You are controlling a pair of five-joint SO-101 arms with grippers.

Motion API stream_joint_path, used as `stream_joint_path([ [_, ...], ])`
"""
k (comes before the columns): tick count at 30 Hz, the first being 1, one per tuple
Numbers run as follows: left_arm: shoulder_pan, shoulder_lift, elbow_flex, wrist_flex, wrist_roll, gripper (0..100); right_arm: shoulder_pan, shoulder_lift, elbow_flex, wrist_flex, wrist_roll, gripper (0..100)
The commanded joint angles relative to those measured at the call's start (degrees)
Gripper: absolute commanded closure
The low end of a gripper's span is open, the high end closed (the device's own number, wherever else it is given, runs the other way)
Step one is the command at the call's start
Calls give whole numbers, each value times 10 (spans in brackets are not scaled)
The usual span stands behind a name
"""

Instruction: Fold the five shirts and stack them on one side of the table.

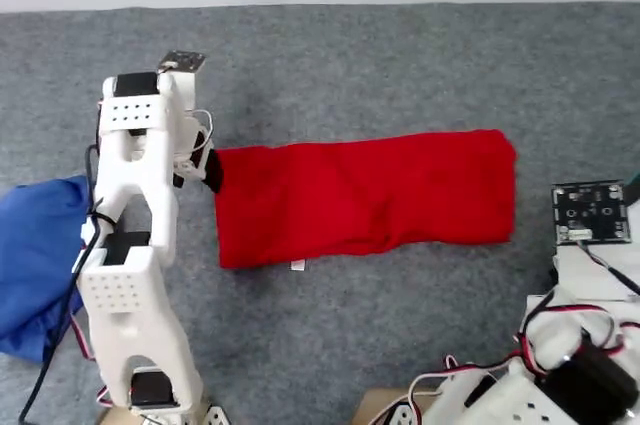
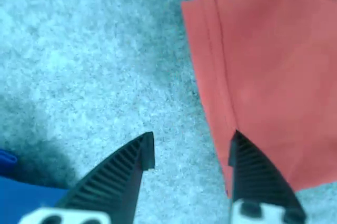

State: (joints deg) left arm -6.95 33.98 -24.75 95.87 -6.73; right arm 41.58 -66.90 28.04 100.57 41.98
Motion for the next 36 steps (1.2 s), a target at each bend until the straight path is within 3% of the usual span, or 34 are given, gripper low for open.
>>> stream_joint_path([
  [1,30,-4,-1,4,-2,750,6,3,-4,18,6,975],
  [14,55,76,10,-51,25,750,6,0,-8,16,6,950],
  [22,69,103,-15,-46,25,758,6,0,-9,15,5,950],
  [27,104,124,-31,-27,23,866,6,0,-28,15,4,950],
  [30,127,127,-31,-30,22,998,6,0,-47,15,4,950],
  [36,122,113,-36,-11,22,997,6,0,-96,20,4,951],
])
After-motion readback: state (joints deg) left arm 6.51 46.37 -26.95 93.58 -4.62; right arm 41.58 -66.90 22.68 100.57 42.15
